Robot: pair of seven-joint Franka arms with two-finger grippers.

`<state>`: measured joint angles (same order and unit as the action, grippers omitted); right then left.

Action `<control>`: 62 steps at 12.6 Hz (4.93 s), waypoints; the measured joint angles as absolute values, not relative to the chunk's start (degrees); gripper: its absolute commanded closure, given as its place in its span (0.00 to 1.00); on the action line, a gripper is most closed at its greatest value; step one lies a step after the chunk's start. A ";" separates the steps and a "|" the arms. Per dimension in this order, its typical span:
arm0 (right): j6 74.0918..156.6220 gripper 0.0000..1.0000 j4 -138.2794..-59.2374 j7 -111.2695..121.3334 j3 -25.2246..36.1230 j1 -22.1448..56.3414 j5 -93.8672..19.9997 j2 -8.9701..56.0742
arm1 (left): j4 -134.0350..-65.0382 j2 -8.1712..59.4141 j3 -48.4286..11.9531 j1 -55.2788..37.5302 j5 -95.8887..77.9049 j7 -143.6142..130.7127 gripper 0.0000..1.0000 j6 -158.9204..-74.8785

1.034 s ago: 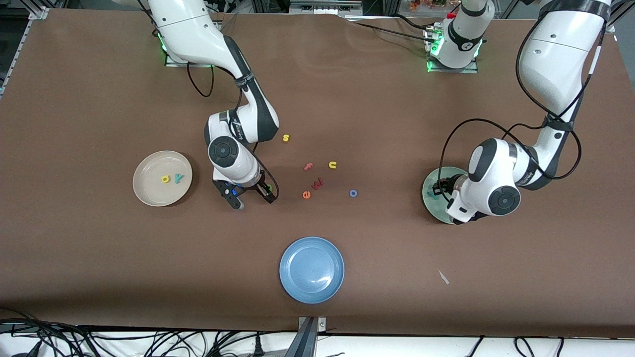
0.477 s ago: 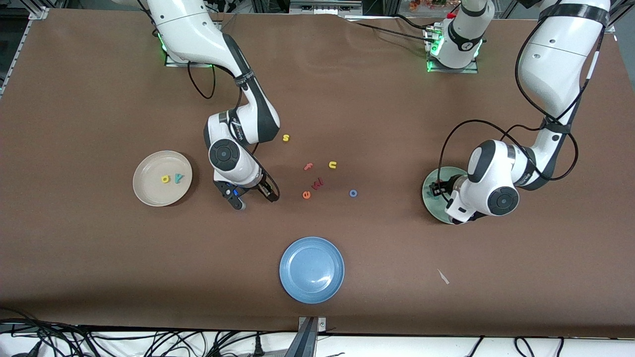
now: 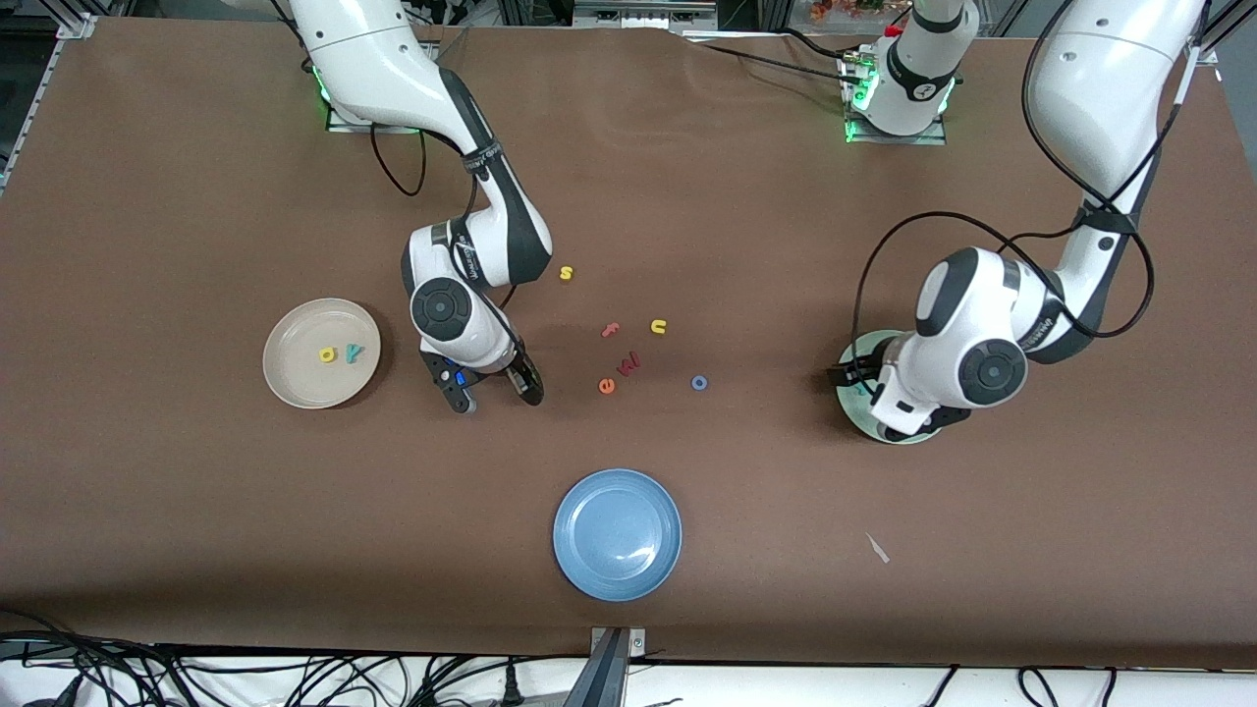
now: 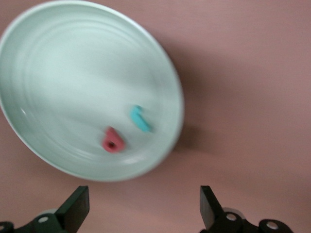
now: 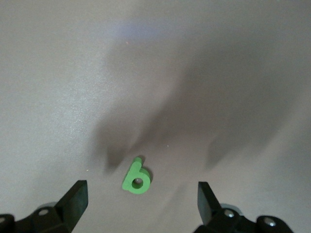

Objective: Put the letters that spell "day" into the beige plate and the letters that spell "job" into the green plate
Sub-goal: 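Grasp the green letter with the right gripper while the left gripper grasps blue, then drop the green letter in the cream plate while the left gripper drops blue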

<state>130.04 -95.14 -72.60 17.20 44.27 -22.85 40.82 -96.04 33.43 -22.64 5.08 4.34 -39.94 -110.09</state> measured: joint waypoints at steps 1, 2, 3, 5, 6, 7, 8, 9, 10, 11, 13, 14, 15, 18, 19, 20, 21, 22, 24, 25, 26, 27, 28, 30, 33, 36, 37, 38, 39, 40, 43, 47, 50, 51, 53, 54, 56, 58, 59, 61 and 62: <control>130.06 0.01 -95.14 -72.98 17.20 44.26 -23.30 40.84 | -95.46 33.22 -24.24 4.76 4.34 -44.16 0.00 -110.09; 130.18 0.01 -95.14 -73.28 17.20 44.26 -23.79 40.93 | -94.80 33.22 -25.16 3.92 4.34 -47.74 0.00 -110.14; 130.55 0.01 -95.15 -73.71 17.20 44.26 -24.12 41.12 | -94.17 33.26 -25.49 2.54 4.34 -50.77 0.00 -110.30; 131.70 0.03 -95.14 -74.43 17.16 44.31 -24.28 42.06 | -93.16 33.76 -25.54 -1.28 4.34 -56.01 0.00 -112.91; 132.10 0.05 -95.15 -74.52 17.15 44.35 -24.32 42.63 | -93.02 34.36 -25.52 -3.37 4.34 -58.64 0.00 -116.33; 132.51 0.09 -95.15 -74.58 17.13 44.35 -24.39 43.13 | -93.01 35.22 -25.47 -5.19 4.34 -61.51 0.00 -119.90; 132.96 0.15 -95.14 -74.63 17.11 44.36 -24.44 43.46 | -92.99 36.28 -25.39 -6.59 4.35 -64.22 0.00 -123.03; 133.47 0.23 -95.14 -74.65 17.06 44.38 -24.45 43.73 | -92.98 37.47 -25.30 -7.64 4.35 -66.06 0.00 -125.79; 133.85 0.28 -95.12 -74.65 17.00 44.40 -24.46 43.92 | -92.94 38.66 -25.15 -8.33 4.36 -66.78 0.04 -128.13; 134.19 0.32 -94.99 -74.69 17.00 44.42 -24.49 43.92 | -92.93 39.76 -24.99 -8.80 4.56 -67.10 0.08 -130.20; 134.33 0.36 -94.88 -74.71 17.00 44.42 -24.49 43.91 | -92.90 41.91 -24.69 -9.78 7.77 -67.76 0.21 -132.50; 134.32 0.38 -94.81 -74.72 17.00 44.43 -24.49 43.92 | -92.88 42.94 -24.66 -10.51 11.36 -68.56 0.25 -132.90; 134.32 0.38 -94.80 -74.72 16.99 44.44 -24.49 43.92 | -92.85 43.84 -24.64 -11.38 15.13 -69.36 0.27 -133.00; 134.34 0.39 -94.72 -74.74 17.00 44.47 -24.49 43.92 | -92.70 45.30 -24.60 -12.93 19.90 -70.33 0.33 -133.26; 134.33 0.39 -94.72 -74.79 17.00 44.47 -24.49 43.92 | -92.68 45.43 -24.57 -12.93 19.96 -70.33 0.33 -133.26; 134.34 0.39 -94.72 -74.93 17.00 44.47 -24.49 43.92 | -92.67 45.57 -24.51 -12.94 19.96 -70.25 0.33 -133.26; 134.34 0.39 -94.72 -75.09 16.99 44.48 -24.49 43.92 | -92.66 45.80 -24.51 -13.12 19.96 -70.18 0.33 -133.26; 134.34 0.39 -94.71 -75.24 16.99 44.49 -24.49 43.92 | -92.60 46.19 -24.51 -13.54 19.96 -70.18 0.33 -133.30; 134.33 0.46 -94.68 -75.38 16.96 44.69 -24.49 43.92 | -92.14 46.95 -24.49 -14.27 19.96 -70.18 0.34 -133.56; 134.33 0.46 -94.64 -75.44 16.95 44.88 -24.49 43.92 | -91.71 47.22 -24.49 -14.37 19.96 -70.18 0.38 -133.67; 134.33 0.49 -94.62 -75.48 16.95 45.04 -24.49 43.92 | -91.12 47.38 -24.45 -14.36 19.96 -70.17 0.40 -133.78; 134.32 0.55 -94.57 -75.50 16.95 45.13 -24.49 43.92 | -90.62 47.48 -24.38 -14.36 19.96 -70.13 0.40 -133.83; 134.32 0.59 -94.57 -75.50 16.95 45.14 -24.49 43.92 | -90.30 47.66 -24.30 -14.36 19.97 -70.11 0.40 -134.01; 134.31 0.69 -94.44 -75.50 16.95 45.15 -24.49 43.87 | -90.21 48.21 -24.04 -14.36 20.25 -69.97 0.41 -135.40; 134.39 0.81 -94.17 -75.48 16.95 45.15 -24.49 43.87 | -90.06 48.78 -23.99 -14.36 20.39 -69.76 0.76 -136.22; 134.39 0.91 -94.17 -75.43 16.95 45.16 -24.48 43.87 | -89.62 48.78 -23.88 -14.29 20.40 -69.77 0.90 -136.19; 134.36 0.94 -94.11 -75.32 16.95 45.16 -24.46 43.87 | -89.62 48.80 -23.88 -14.27 20.40 -69.78 0.94 -136.23; 134.31 0.96 -93.99 -74.90 16.94 45.18 -24.43 43.89 | -89.62 48.80 -23.88 -14.27 20.40 -69.79 0.96 -136.22; 134.12 0.96 -93.76 -73.61 16.94 45.19 -24.41 43.90 | -89.59 48.80 -23.87 -14.25 20.40 -69.80 0.96 -136.22; 133.36 0.96 -93.46 -71.31 16.96 45.20 -24.28 43.89 | -89.46 48.80 -23.79 -14.11 20.40 -69.80 0.95 -136.23; 126.53 0.97 -92.66 -60.50 17.99 45.23 -21.36 43.20 | -88.26 47.86 -23.59 -12.62 20.42 -69.73 0.99 -135.26; 121.92 0.98 -95.60 -46.50 21.93 45.13 -18.18 38.54 | -87.52 41.65 -23.60 -9.77 20.72 -62.71 0.98 -125.55; 121.70 0.99 -102.72 -31.88 25.68 45.07 -17.81 32.54 | -87.50 37.79 -23.67 -6.08 20.72 -49.86 0.94 -118.52; 121.22 0.99 -105.01 -25.15 26.93 45.02 -17.81 30.81 | -87.51 37.10 -23.67 -4.38 20.72 -44.57 0.94 -117.01; 119.31 0.99 -107.88 -16.46 29.60 44.96 -17.81 28.84 | -87.62 36.80 -23.74 -0.07 20.72 -32.00 0.95 -115.12; 118.70 1.00 -108.96 -13.65 31.04 44.94 -17.81 28.32 | -87.80 36.79 -23.75 2.30 20.72 -25.99 0.95 -114.03; 117.04 1.00 -110.35 -7.90 34.36 44.93 -17.81 27.82 | -88.44 36.79 -23.86 7.04 19.76 -15.37 0.95 -111.36; 116.23 1.00 -110.79 -3.04 38.41 44.87 -17.80 27.75 | -90.60 36.81 -23.91 11.11 17.71 -8.42 0.95 -110.26; 116.28 1.00 -111.11 -0.80 40.11 44.81 -17.80 27.69 | -92.33 36.82 -23.97 12.09 17.49 -7.24 0.95 -110.34; 119.44 1.00 -113.08 1.77 41.83 44.65 -17.80 27.49 | -96.79 36.78 -24.03 12.37 17.49 -7.13 0.95 -114.14; 123.62 1.00 -114.98 2.37 41.88 44.64 -17.80 27.44 | -99.35 36.74 -24.04 12.73 17.49 -7.13 0.95 -117.65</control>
